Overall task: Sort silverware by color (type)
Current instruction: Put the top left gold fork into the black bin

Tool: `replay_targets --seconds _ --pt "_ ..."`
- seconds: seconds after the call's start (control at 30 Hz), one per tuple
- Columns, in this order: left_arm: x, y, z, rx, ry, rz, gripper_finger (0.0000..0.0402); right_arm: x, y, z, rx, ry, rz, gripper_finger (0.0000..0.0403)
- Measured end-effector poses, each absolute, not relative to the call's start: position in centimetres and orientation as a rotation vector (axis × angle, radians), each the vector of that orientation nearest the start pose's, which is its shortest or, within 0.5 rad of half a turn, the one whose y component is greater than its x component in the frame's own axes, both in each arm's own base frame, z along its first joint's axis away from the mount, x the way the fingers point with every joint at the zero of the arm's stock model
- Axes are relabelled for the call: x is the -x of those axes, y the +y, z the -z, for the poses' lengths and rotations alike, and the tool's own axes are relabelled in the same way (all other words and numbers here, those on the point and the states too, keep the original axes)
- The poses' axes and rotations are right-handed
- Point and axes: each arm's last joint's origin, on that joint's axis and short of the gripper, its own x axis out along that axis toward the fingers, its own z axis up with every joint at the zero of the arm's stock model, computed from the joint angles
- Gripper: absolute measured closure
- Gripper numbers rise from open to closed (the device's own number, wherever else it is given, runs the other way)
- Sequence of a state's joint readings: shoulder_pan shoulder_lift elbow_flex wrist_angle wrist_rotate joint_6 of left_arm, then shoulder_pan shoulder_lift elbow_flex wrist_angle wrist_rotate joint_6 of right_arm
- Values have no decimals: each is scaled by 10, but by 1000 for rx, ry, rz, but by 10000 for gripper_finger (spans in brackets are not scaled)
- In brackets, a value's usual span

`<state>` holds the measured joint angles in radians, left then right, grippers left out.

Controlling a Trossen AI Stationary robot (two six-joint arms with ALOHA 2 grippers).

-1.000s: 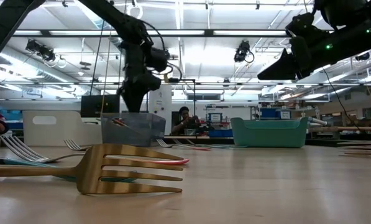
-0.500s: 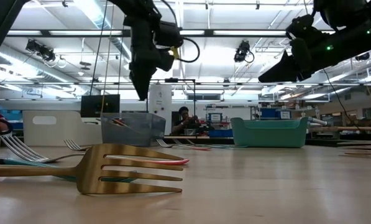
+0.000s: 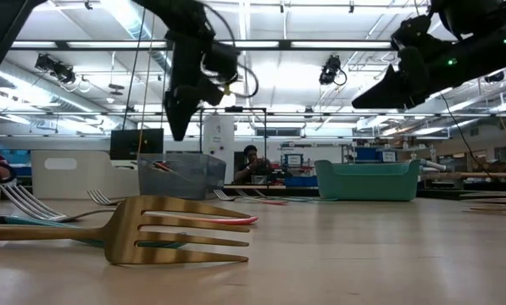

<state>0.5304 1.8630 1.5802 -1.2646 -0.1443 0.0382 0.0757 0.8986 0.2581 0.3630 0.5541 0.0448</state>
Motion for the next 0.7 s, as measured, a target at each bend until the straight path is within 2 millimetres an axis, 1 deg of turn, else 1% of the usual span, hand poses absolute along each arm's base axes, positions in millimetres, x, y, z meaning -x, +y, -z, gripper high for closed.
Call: replay_targets --seconds 0.07,0.17,0.33,0.5,0.6,0.7 --pt "-293 186 -241 324 1565 -476 247 -177 -2 -187 43 253 481 312" --pt "-289 191 -227 336 1563 -466 247 -177 -2 -187 45 253 483 312" --pt "-286 196 -219 335 1551 -469 247 -177 -2 -187 45 253 484 312" --pt "-287 190 -208 235 1574 -420 247 -177 -2 -187 46 253 484 312" --pt "-288 187 -203 156 1591 -433 247 -177 -2 -187 46 254 484 312" --pt "-289 184 -199 115 1606 -408 247 -177 -2 -187 46 254 484 312"
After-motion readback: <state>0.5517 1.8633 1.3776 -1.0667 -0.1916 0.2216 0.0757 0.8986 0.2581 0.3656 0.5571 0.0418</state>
